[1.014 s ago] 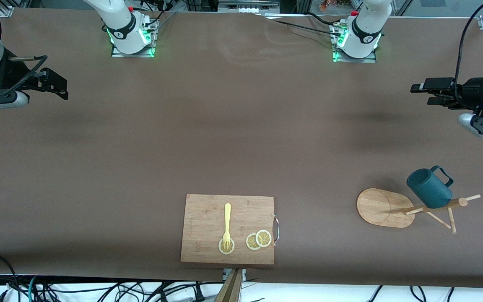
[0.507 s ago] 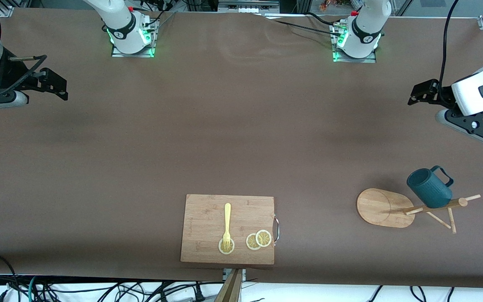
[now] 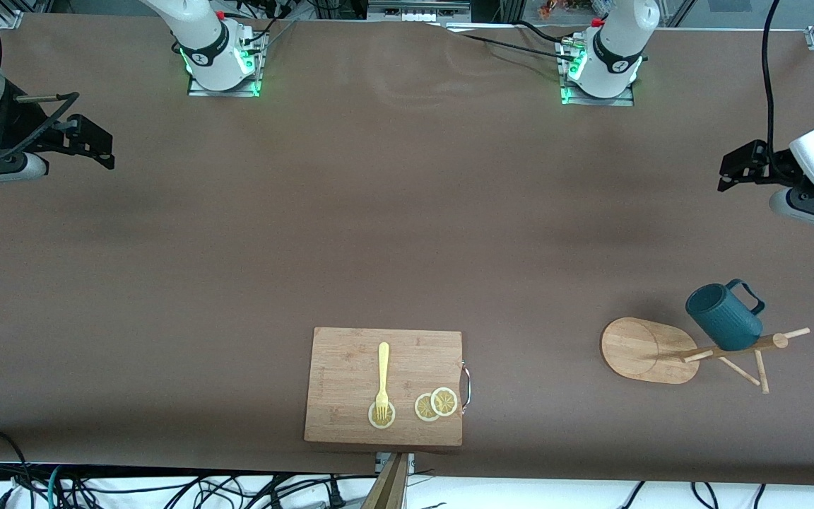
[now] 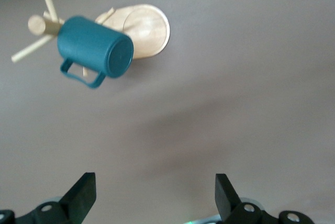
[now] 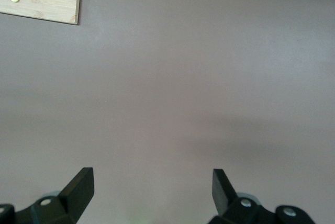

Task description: Pass cup and hang on rack

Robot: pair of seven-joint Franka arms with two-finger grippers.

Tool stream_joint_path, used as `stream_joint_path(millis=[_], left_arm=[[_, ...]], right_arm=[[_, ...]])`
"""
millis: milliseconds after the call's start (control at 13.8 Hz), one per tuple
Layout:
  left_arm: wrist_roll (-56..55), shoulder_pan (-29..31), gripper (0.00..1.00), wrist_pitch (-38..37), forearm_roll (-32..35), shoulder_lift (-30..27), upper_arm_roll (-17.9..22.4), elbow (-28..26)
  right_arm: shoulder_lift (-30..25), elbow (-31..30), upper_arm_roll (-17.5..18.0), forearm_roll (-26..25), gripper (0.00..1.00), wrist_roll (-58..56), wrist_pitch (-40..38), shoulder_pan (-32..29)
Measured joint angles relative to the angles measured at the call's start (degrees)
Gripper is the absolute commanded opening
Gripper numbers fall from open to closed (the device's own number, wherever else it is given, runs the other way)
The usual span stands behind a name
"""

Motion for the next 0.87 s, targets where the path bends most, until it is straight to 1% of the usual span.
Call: stream_joint_path(millis=[145, 290, 579, 869], left_arm=[[-4.63, 0.59, 1.0, -1.3, -1.66, -1.26, 0.93, -1.53], [-9.05, 1.16, 1.0, -2.15, -2.86, -3.28, 1.05, -4.41], [-15.95, 1.51, 1.0, -2.65, -3.3, -7.2, -0.93, -10.2], [-16.22, 1.96, 1.0, -2.32, -3.68, -7.33, -1.03, -10.96]], right_arm=[[0.0, 0.0, 0.0, 0.0, 1.0, 0.0, 0.35, 0.0], [0.01, 0.0, 0.01, 0.0, 1.0, 0.0, 0.73, 0.0], [0.1, -0.01, 0.06, 0.0, 1.0, -0.01, 1.54, 0.03], [0.13, -0.01, 0.1, 0.0, 1.0, -0.01, 1.73, 0.06]])
